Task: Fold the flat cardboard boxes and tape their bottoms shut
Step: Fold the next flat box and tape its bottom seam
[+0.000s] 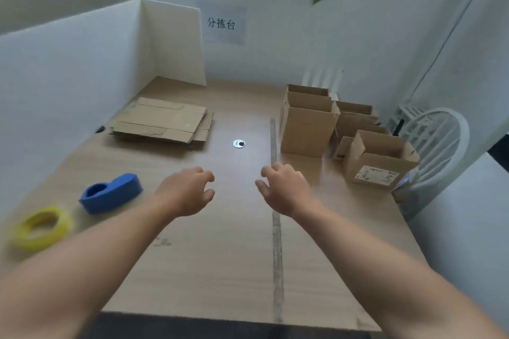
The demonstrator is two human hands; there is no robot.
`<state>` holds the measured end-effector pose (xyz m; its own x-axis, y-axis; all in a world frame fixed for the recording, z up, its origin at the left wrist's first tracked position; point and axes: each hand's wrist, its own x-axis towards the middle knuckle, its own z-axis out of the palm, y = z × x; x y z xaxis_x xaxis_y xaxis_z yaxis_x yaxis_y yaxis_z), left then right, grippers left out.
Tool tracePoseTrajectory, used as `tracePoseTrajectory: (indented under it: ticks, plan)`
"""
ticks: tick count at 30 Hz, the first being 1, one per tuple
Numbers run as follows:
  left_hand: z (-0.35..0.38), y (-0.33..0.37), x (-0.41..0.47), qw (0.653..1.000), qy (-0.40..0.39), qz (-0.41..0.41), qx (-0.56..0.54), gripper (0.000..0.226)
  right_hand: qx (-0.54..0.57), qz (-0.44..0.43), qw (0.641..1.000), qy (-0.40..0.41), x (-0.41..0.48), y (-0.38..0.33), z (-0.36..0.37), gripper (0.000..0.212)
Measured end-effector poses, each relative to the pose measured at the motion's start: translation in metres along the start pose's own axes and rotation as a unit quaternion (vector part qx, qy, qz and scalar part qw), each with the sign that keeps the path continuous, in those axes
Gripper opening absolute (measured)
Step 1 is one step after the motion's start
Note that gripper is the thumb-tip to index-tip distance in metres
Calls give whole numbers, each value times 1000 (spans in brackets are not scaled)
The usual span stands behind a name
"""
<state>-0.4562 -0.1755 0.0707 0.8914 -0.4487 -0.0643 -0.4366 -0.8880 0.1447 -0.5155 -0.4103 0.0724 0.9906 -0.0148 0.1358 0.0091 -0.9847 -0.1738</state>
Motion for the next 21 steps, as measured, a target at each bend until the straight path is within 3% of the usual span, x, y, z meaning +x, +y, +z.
tracePoseTrajectory:
  ticks: [11, 21]
  plan:
    - [-13, -145, -78, 986, -18, -151, 61, 36, -49, -114, 989, -81, 53, -156, 36, 40]
    - [-21, -232, 12, 982, -25, -184, 44, 42, -42, -112, 987, -105, 171, -185, 78, 36]
